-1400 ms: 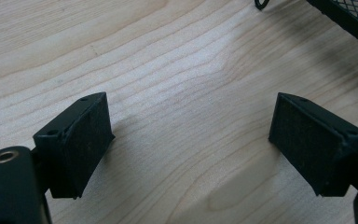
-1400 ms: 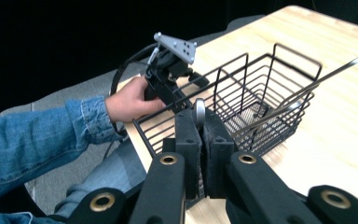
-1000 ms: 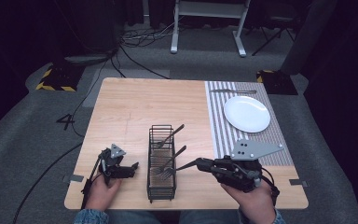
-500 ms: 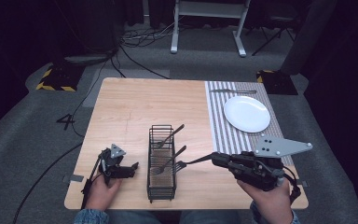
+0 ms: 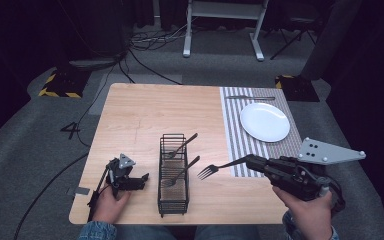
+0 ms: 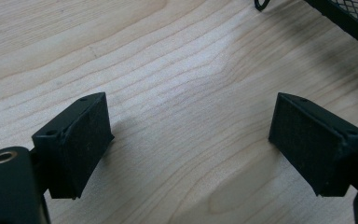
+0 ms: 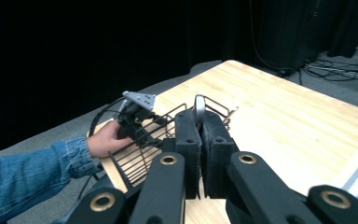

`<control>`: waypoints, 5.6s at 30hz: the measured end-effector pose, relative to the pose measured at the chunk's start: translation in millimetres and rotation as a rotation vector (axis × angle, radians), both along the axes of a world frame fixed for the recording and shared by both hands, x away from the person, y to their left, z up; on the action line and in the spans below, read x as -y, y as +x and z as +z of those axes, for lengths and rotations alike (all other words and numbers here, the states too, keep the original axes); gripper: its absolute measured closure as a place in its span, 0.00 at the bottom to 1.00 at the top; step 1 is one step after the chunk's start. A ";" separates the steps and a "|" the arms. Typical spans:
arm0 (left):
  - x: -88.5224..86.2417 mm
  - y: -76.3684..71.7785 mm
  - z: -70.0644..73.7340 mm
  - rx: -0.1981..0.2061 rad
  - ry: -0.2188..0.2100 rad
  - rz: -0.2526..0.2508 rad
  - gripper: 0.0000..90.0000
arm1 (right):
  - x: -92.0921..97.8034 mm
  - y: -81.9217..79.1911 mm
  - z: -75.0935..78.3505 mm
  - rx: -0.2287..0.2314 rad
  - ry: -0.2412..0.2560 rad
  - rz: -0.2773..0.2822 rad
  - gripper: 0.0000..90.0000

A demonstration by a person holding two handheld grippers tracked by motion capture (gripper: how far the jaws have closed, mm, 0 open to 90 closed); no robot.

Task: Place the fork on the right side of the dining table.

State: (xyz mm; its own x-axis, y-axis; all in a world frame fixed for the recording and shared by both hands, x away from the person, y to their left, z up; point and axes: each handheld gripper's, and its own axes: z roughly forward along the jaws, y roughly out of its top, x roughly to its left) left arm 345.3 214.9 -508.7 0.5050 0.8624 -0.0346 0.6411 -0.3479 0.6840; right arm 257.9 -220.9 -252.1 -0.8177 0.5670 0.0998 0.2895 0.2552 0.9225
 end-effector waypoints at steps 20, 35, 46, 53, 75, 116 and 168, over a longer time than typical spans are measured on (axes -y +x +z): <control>-0.1 -2.0 0.0 0.001 0.001 0.005 0.14 | 38.5 24.2 8.1 0.006 -0.010 -0.143 0.96; -0.2 -2.3 -0.1 0.001 0.000 0.006 0.14 | 69.6 74.4 -11.4 -0.053 -0.013 -0.296 0.96; -0.1 -2.3 -0.1 0.001 0.000 0.006 0.14 | 86.2 111.1 -46.2 -0.116 -0.055 -0.407 0.96; -0.2 -2.3 -0.1 0.001 -0.001 0.006 0.14 | 97.0 127.5 -70.8 -0.160 -0.055 -0.459 0.96; -0.2 -2.4 -0.1 0.001 0.000 0.006 0.14 | 93.6 145.0 -111.3 -0.219 -0.058 -0.506 0.96; -0.5 -2.5 0.1 0.000 0.002 0.003 0.14 | 114.4 178.5 -129.2 -0.325 -0.163 -0.607 0.69; -0.3 -2.7 -0.1 0.001 0.000 0.004 0.14 | 164.8 182.1 -176.2 -0.442 -0.143 -0.712 0.52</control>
State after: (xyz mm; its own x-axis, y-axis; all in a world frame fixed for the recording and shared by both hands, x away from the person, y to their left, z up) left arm 342.6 215.2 -508.8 0.5014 0.8646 -0.0339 0.6419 -0.3453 0.6846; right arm 439.9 -385.6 -428.3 -0.1642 0.9629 0.2140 0.7513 -0.0185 0.6598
